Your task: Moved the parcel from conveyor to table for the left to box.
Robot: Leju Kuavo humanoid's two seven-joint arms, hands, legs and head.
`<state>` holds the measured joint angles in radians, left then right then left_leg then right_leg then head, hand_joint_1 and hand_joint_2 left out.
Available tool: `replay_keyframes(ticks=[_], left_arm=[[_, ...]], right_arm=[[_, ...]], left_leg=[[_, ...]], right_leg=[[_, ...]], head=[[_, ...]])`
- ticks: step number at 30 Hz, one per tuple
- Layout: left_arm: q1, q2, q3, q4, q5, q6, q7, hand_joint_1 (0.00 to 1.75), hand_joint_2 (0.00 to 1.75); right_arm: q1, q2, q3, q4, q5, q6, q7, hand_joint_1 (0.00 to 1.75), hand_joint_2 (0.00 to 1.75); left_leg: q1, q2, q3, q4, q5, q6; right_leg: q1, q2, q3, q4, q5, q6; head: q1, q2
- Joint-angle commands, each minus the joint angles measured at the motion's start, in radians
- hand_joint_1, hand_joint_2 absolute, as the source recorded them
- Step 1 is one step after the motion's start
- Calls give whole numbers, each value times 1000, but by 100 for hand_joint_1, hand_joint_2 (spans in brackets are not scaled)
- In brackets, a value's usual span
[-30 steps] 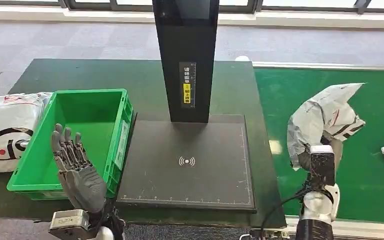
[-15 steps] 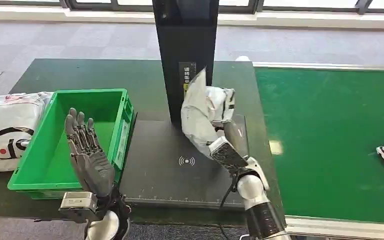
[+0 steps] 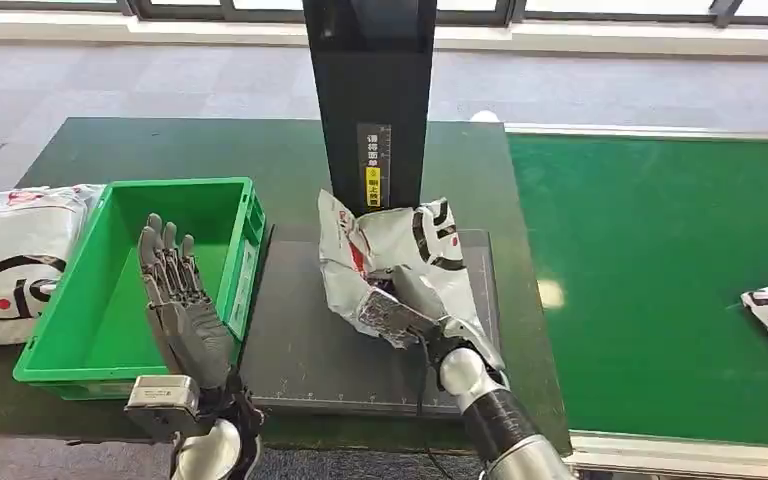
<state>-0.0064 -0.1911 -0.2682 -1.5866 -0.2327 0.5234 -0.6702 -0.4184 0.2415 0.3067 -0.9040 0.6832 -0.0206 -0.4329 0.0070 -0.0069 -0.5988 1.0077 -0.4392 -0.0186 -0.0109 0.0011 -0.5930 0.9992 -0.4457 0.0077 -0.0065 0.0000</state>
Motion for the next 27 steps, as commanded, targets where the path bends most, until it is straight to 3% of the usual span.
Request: replay_keyframes(ticks=[1,11,12,21,27], left_arm=[[-8,14,-3,21,-6,5,10,0,0],[-1,19,16,34,70,-44,29,0,0],[-4,19,19,38,92,-59,26,0,0],[-10,20,20,36,125,-94,33,0,0],[-36,7,33,36,147,-138,50,0,0]], right_arm=[[-71,-41,47,143,-12,0,3,0,175],[-65,-54,-29,66,-183,135,-82,0,175],[-59,-54,-30,46,-192,152,-78,0,0],[-60,-56,-24,45,-186,161,-61,0,0],[-43,-73,1,33,-124,108,-15,0,0]], left_leg=[[0,1,2,-1,0,0],[0,1,3,-2,0,1],[0,0,2,-1,0,1],[0,1,2,-1,0,0],[0,-1,2,-1,0,1]], right_leg=[[0,1,2,-1,0,0],[0,0,3,-2,0,0],[0,-1,2,-2,0,0],[0,0,1,-1,0,0],[1,-1,2,-2,0,0]], head=[[0,0],[0,0],[0,0],[0,0],[0,0]])
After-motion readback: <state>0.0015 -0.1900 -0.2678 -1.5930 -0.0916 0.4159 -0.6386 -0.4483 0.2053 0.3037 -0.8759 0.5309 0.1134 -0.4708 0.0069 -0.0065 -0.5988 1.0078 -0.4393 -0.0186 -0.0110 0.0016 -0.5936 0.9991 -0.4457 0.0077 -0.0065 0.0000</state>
